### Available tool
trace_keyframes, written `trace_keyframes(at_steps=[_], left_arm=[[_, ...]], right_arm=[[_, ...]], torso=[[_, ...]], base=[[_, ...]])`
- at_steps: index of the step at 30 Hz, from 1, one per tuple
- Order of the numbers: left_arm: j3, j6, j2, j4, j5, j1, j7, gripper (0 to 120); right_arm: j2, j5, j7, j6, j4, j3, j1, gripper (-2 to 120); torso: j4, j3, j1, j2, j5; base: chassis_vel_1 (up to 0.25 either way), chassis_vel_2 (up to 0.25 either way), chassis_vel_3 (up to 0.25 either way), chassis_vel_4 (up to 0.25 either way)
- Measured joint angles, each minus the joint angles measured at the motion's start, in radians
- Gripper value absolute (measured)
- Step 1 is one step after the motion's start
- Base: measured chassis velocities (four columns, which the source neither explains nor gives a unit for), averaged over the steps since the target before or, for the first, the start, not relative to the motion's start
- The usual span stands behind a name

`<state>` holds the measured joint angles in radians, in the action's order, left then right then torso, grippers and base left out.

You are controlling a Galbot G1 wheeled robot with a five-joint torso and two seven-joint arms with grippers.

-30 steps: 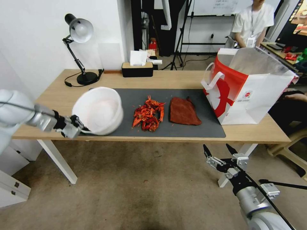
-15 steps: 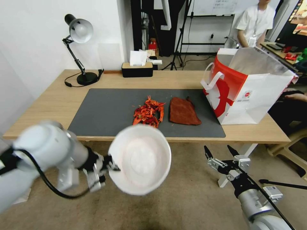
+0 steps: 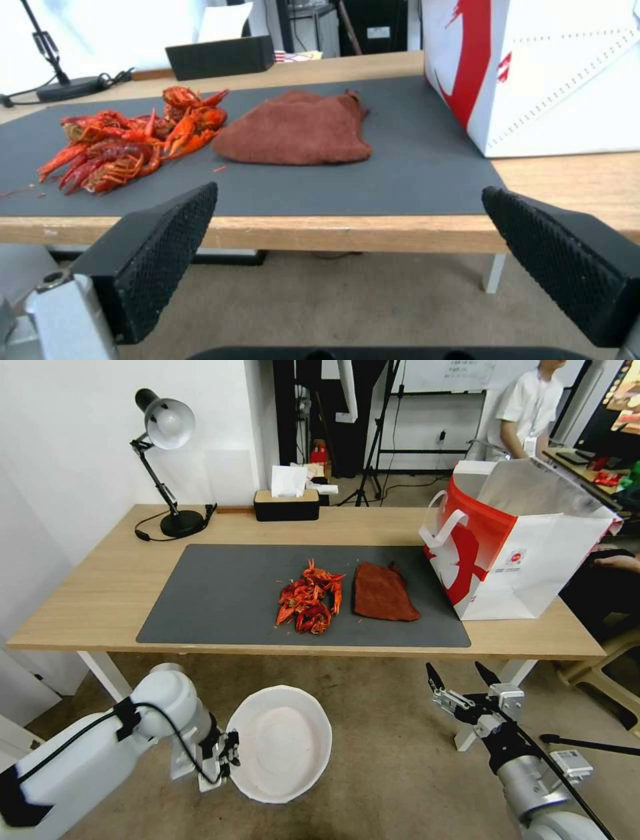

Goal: Sweep shrimp from table into container with towel, then put container into takeout bag.

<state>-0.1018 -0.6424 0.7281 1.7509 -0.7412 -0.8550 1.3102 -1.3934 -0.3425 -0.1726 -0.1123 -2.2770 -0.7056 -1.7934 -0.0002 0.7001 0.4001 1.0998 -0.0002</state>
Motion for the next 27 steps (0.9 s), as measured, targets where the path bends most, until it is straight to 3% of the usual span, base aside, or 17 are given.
trace_keyframes(at_steps=[1, 2, 5, 8, 11, 18, 21, 27], left_arm=[[-0.002, -0.003, 0.018, -0.052, -0.001, 0.025, -0.004, 0], [-0.002, -0.003, 0.018, -0.052, -0.001, 0.025, -0.004, 0], [0.001, -0.004, 0.055, -0.137, 0.013, 0.079, -0.023, 0], [0.007, -0.002, 0.062, -0.145, 0.028, 0.093, -0.030, 0], [0.050, 0.005, 0.068, -0.095, 0.065, 0.112, -0.050, 0], [0.064, 0.017, 0.055, -0.015, 0.077, 0.116, -0.063, 0], [0.066, 0.018, 0.043, 0.006, 0.081, 0.112, -0.067, 0], [0.066, 0.001, 0.031, 0.035, 0.056, 0.103, -0.087, 0]], right_arm=[[0.000, 0.001, 0.000, 0.000, -0.001, 0.000, 0.001, 100], [0.000, 0.001, 0.000, 0.000, -0.001, 0.000, 0.001, 100], [0.001, 0.001, 0.000, 0.000, -0.002, 0.005, 0.009, 100], [0.003, -0.003, 0.000, 0.000, -0.002, 0.008, 0.011, 100], [0.016, -0.032, -0.003, 0.000, 0.001, 0.023, 0.028, 100], [0.068, -0.107, 0.000, 0.000, 0.012, 0.060, 0.066, 100], [0.150, -0.180, 0.055, 0.000, 0.012, 0.105, 0.134, 100], [0.263, -0.211, 0.140, -0.004, 0.047, 0.195, 0.244, 100]], torso=[[0.0002, 0.000, 0.000, 0.000, 0.0003], [0.0002, 0.000, 0.000, 0.000, 0.0003], [0.0002, 0.000, 0.000, 0.000, 0.0000], [0.0001, 0.000, 0.000, 0.000, 0.0002], [0.0002, 0.000, 0.000, 0.000, 0.0004], [0.0002, 0.000, 0.000, 0.000, 0.0004], [0.0002, 0.000, 0.000, 0.000, 0.0002], [0.0003, 0.000, 0.000, 0.000, 0.0000]], base=[[0.000, 0.000, 0.000, 0.000], [0.000, 0.000, 0.000, 0.000], [0.000, 0.000, 0.000, 0.000], [0.000, 0.000, 0.000, 0.000], [0.000, 0.000, 0.000, 0.000], [0.000, 0.000, 0.000, 0.000], [0.000, 0.000, 0.000, 0.000], [0.000, 0.000, 0.000, 0.000]])
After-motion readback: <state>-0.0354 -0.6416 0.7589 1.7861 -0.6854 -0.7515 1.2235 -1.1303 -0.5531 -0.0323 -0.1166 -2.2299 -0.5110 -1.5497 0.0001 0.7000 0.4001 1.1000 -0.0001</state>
